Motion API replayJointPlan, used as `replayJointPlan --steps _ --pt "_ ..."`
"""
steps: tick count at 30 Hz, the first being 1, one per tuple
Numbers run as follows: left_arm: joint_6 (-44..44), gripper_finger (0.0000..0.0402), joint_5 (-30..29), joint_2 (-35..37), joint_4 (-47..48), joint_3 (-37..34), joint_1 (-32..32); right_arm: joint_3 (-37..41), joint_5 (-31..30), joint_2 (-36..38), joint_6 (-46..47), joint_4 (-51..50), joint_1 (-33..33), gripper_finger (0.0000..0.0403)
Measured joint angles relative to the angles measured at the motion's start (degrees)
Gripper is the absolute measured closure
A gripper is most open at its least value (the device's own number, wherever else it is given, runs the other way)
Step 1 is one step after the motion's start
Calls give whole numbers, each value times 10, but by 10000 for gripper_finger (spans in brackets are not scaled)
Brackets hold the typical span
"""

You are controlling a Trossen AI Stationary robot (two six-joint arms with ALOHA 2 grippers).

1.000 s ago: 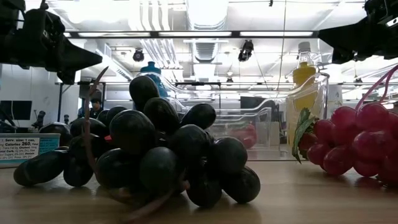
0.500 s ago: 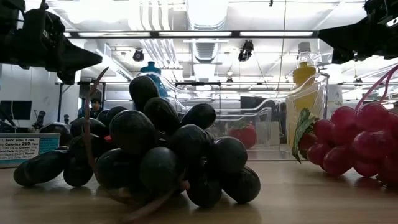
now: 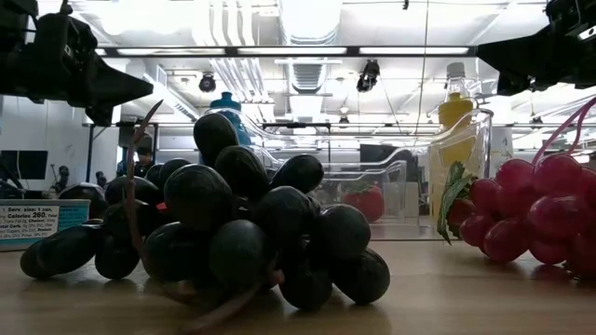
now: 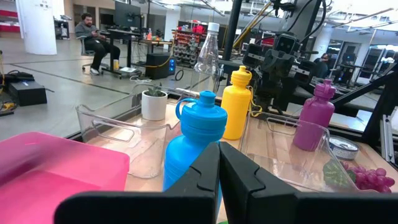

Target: Pick & Place Food Item

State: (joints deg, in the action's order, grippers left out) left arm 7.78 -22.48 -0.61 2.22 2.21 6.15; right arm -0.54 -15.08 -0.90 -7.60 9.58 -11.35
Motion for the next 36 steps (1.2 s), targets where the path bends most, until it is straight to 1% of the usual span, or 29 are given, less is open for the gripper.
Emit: replayJointPlan --steps 24,27,31,34,36 --pt "0 387 0 0 0 0 0 0 0 0 0 0 0 394" --pt "0 387 0 0 0 0 0 0 1 0 -8 18 0 394" --pt "0 387 0 0 0 0 0 -1 1 0 -14 83 0 394" --pt "0 387 0 0 0 0 0 -24 1 0 -18 94 0 394" --pt "0 387 0 0 0 0 0 -51 4 0 -33 69 0 394"
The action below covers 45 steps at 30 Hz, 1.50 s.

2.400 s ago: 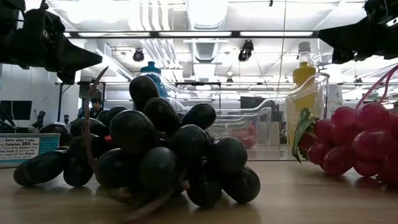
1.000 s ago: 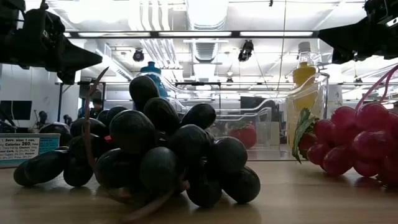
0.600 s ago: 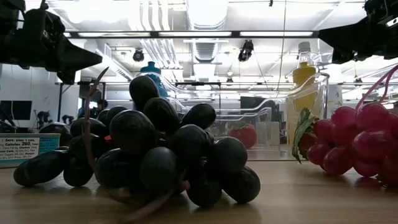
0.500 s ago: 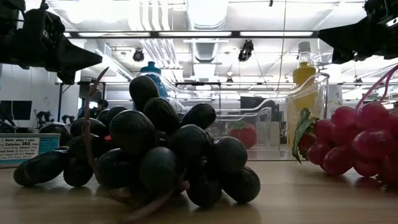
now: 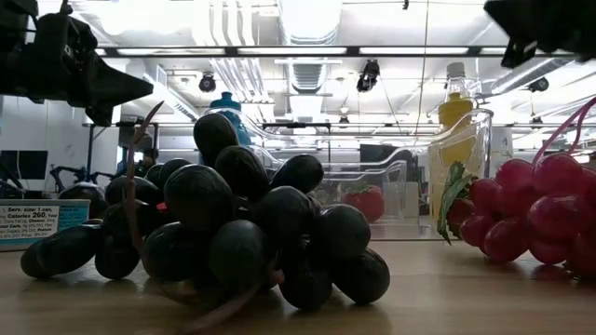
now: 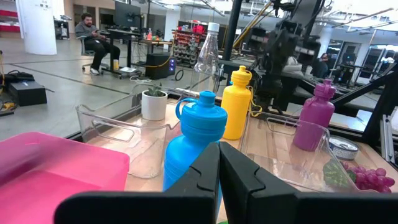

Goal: Pick & Place Food Item
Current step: Put the transparent bottle into the top transparent bin

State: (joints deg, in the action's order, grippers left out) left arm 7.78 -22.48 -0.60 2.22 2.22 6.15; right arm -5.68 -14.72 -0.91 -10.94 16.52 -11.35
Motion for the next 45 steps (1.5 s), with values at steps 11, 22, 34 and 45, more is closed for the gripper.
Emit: replayJointPlan --steps 11,22,34,45 --pt "0 387 0 0 0 0 0 -221 -68 -83 -76 -237 0 394" --pt "0 387 0 0 0 0 0 -387 -258 -238 0 -290 0 394" --pt "0 387 0 0 0 0 0 -510 -304 -297 211 -500 0 394" --pt "0 387 0 0 0 0 0 -566 -302 -295 235 -579 0 394"
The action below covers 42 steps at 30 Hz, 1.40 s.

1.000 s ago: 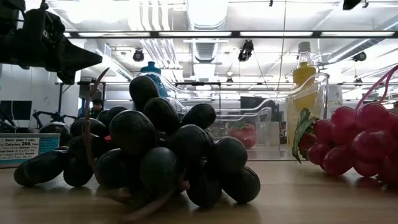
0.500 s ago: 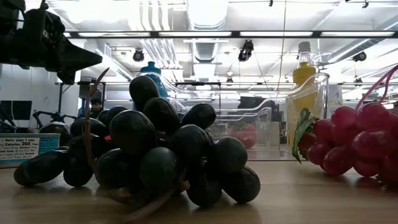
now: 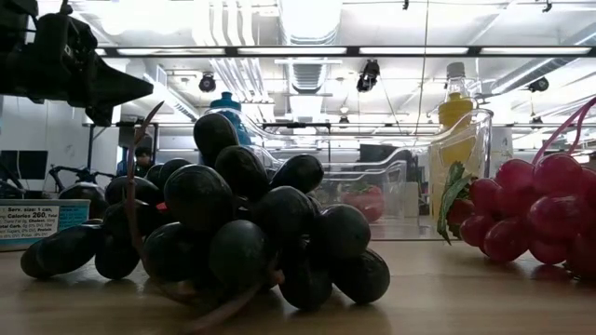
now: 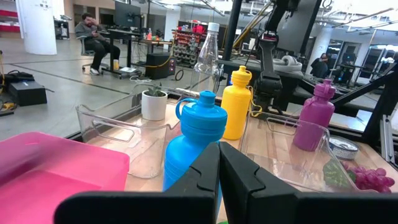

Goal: Pick & Place Food Item
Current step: Put the transparent bottle into the top transparent bin

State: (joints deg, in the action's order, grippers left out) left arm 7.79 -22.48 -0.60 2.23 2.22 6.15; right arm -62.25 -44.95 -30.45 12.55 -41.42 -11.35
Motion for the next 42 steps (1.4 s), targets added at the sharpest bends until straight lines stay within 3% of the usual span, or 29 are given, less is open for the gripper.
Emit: replayJointPlan --steps 5,21,26,32,36,42 --pt "0 387 0 0 0 0 0 -13 0 0 -50 -1 0 394" --pt "0 387 0 0 0 0 0 -20 0 -3 -21 -8 0 394" --pt "0 387 0 0 0 0 0 -20 4 -4 55 -53 0 394" --pt "0 387 0 0 0 0 0 -31 6 -14 188 -173 0 394" --pt "0 387 0 0 0 0 0 -31 38 -32 285 -251 0 394" --pt "0 387 0 0 0 0 0 -31 59 -64 308 -287 0 394"
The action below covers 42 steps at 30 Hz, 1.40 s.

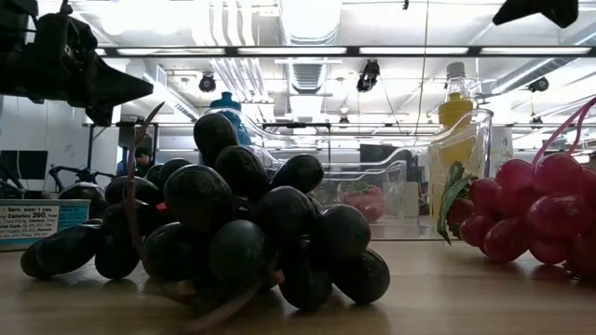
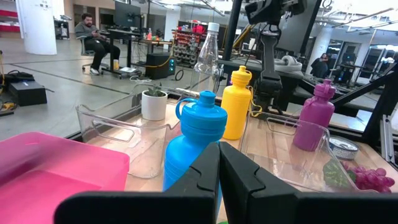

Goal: Pick & Place Food Item
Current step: Put the transparent bottle into the top transparent bin

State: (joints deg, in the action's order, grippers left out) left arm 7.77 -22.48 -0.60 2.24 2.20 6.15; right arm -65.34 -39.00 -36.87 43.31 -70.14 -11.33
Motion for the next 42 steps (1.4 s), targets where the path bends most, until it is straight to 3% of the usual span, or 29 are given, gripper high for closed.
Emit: replayJointPlan --steps 7,15,27,32,35,42 --pt "0 387 0 0 0 0 0 0 -31 -29 -11 0 0 394" --pt "0 387 0 0 0 0 0 0 -45 -33 49 1 0 384" --pt "0 387 0 0 0 0 0 0 -63 -61 46 1 1 249" --pt "0 387 0 0 0 0 0 0 -88 -74 146 2 19 194" --pt "0 387 0 0 0 0 0 0 -87 -76 153 2 33 173" --pt "0 387 0 0 0 0 0 -21 -12 -79 153 3 81 140"
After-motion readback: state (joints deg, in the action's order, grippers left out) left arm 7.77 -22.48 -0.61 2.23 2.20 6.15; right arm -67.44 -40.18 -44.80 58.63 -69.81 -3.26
